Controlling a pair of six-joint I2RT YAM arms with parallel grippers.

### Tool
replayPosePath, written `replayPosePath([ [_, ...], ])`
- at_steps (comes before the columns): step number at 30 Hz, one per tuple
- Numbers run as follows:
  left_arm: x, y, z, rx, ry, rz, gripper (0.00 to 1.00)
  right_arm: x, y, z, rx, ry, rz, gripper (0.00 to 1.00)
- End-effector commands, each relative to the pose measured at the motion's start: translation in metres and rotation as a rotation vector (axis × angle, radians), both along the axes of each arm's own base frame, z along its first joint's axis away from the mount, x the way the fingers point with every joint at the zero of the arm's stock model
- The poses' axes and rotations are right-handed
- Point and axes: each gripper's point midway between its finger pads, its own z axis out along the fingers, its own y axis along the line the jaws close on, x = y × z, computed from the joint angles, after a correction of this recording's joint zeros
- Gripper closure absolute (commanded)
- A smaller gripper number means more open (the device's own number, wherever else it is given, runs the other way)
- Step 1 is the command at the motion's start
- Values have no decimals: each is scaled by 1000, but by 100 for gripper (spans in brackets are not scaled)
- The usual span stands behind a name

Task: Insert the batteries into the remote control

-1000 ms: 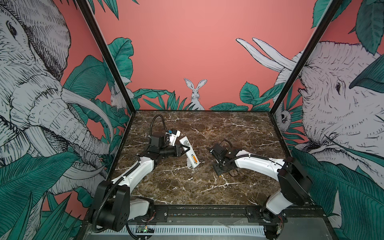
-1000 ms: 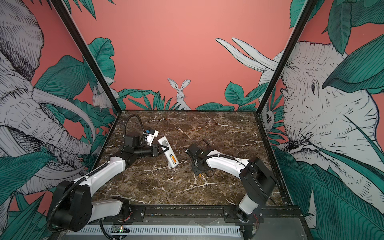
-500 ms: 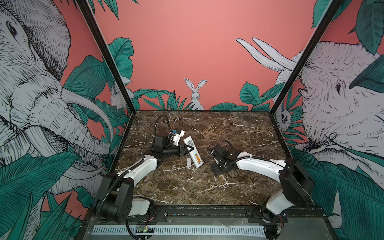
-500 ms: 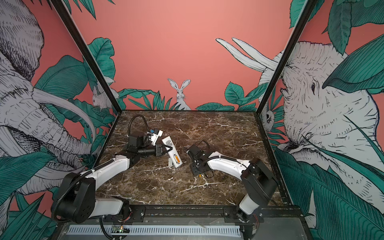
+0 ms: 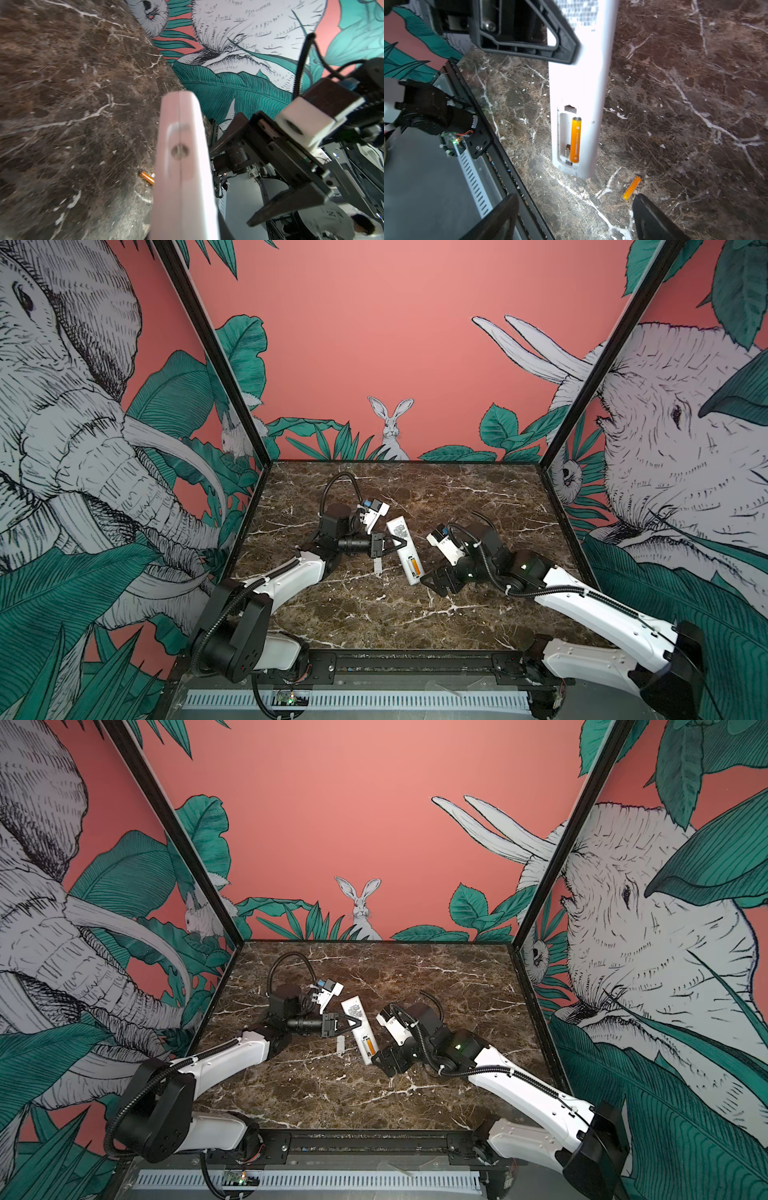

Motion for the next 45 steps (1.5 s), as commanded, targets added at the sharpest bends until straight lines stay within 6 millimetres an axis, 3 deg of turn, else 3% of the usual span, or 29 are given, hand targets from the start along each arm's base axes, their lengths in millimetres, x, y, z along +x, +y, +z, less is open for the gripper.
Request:
replayPosePath([
  [1,-21,-6,29,-92,-71,-102,100,-9,-1,5,45,10,78,15],
  [8,-37,-7,49,-153,-104,-159,100,-13,-9,23,145,7,107,20],
  [15,-47,-11,53,-168,-113,-199,100,-24,1,34,236,45,184,23],
  [21,-54,-13,56,-175,-119,-222,100,-20,6,30,233,58,188,26],
  [30,-59,-13,61,-180,-131,-235,100,-13,5,20,213,54,162,43],
  [45,-62,-13,67,-185,-140,-240,100,-8,2,8,189,63,139,57],
])
